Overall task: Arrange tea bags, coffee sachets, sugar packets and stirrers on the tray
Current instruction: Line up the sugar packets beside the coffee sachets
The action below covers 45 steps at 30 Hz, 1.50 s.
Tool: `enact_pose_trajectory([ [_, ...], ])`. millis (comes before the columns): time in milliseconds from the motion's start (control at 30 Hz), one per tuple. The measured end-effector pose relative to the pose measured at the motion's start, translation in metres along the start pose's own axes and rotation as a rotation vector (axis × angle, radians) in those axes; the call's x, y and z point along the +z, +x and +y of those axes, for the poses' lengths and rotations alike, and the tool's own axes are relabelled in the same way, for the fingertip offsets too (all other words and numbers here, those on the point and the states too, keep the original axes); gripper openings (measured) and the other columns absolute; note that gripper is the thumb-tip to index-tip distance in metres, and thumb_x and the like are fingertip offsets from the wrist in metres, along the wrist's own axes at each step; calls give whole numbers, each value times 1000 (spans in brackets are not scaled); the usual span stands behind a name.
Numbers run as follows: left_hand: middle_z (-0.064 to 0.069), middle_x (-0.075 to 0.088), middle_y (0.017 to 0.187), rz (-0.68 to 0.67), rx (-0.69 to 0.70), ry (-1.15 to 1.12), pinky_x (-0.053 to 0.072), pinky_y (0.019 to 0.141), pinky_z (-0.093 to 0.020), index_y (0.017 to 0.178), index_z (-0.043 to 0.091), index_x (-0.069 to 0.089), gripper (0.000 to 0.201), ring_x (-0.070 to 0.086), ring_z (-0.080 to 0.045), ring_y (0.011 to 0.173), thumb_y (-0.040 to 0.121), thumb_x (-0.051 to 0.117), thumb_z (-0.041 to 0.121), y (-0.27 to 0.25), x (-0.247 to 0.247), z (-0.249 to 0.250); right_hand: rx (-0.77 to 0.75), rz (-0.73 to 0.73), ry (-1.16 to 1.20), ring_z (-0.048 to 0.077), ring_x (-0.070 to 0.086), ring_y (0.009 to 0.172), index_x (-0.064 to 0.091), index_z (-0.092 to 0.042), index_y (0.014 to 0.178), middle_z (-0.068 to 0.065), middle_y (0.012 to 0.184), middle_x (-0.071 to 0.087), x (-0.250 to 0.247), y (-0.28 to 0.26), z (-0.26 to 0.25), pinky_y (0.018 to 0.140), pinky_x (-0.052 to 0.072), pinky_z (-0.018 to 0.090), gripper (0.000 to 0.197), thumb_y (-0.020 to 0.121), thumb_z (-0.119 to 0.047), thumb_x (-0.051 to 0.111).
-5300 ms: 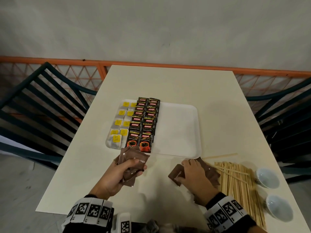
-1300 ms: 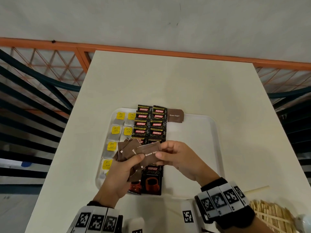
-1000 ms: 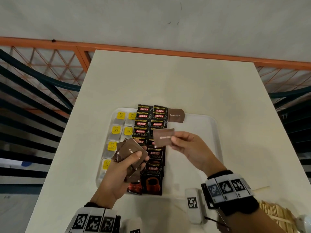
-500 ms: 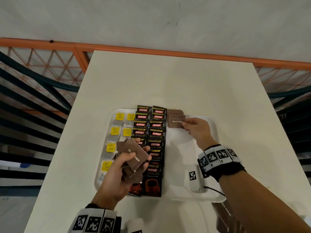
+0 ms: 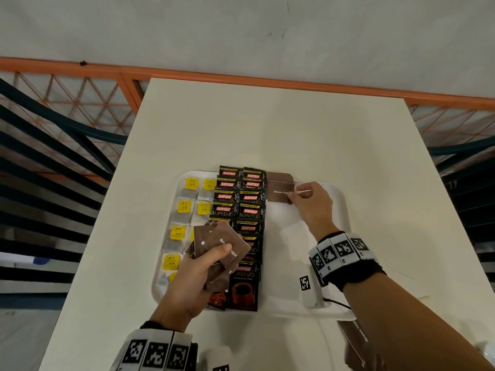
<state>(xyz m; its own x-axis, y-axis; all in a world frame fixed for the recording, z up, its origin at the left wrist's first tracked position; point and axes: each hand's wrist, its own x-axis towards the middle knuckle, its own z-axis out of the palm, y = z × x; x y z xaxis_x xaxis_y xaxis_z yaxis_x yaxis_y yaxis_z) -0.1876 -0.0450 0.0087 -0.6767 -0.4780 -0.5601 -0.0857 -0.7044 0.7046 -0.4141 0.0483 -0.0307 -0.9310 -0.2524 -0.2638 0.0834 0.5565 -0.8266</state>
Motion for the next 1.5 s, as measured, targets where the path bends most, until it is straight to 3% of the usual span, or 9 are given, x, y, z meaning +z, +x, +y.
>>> enact_pose_trajectory([
  [100,-7,72,84,19,7,-11,54,51,-24,106,11,63,30,70,-16,67,78,60,0,1,0,-1,-99,-93,-29,6,54,70,61,-15,91,-8,76,59,-1,-21,-16,62,39,13,8,84,-17,64],
  [200,0,73,73,29,26,8,52,48,-22,100,15,64,26,70,-12,64,80,60,-1,0,2,-3,-168,-434,-73,8,57,70,61,-18,89,-5,81,62,-5,-49,-36,60,40,14,9,88,-27,59],
  [300,0,74,76,37,42,15,53,50,-21,97,14,65,22,71,-11,68,82,60,-1,-1,5,-3,-166,-823,-115,8,58,68,63,-16,91,-3,80,63,-9,-75,-50,56,43,17,21,86,-37,59],
  [400,-4,75,85,23,70,19,56,59,-22,98,14,67,21,72,-15,78,81,59,5,-3,7,-2,-123,-995,-132,8,57,71,61,-15,90,-5,81,62,-7,-90,-49,59,49,22,19,81,-30,68],
  [800,-6,75,86,-7,-28,55,57,59,-26,99,14,67,20,70,-18,71,80,64,8,-4,8,-6,-88,-829,241,9,62,74,59,-16,94,2,89,63,-5,-94,-32,64,54,23,11,87,-8,59],
  [1067,-17,68,101,-59,-74,-176,55,56,-24,117,13,59,36,65,-24,74,82,51,7,-6,-1,-1,-14,-306,254,-4,57,53,64,-14,86,-1,72,66,-26,-43,-9,53,44,9,11,80,-5,67],
  [1233,-19,68,106,-97,-91,-215,57,60,-27,118,14,60,38,68,-26,77,84,45,4,-7,-1,-2,-27,-214,143,-7,55,47,62,-14,76,-2,68,63,-26,-12,-2,49,40,4,12,79,-4,69],
  [1333,-22,67,108,-121,-107,-248,57,62,-27,122,9,57,47,68,-29,80,76,48,10,-8,1,0,-36,-233,96,1,58,58,61,-20,73,-3,71,64,-21,-3,0,55,42,8,18,78,-5,70],
  [1500,-24,66,112,-137,-101,-208,59,71,-31,120,14,58,37,68,-37,95,90,38,6,-8,0,-1,-58,-249,-14,14,59,71,63,-14,85,1,77,64,-12,5,1,73,49,24,13,76,-11,72],
])
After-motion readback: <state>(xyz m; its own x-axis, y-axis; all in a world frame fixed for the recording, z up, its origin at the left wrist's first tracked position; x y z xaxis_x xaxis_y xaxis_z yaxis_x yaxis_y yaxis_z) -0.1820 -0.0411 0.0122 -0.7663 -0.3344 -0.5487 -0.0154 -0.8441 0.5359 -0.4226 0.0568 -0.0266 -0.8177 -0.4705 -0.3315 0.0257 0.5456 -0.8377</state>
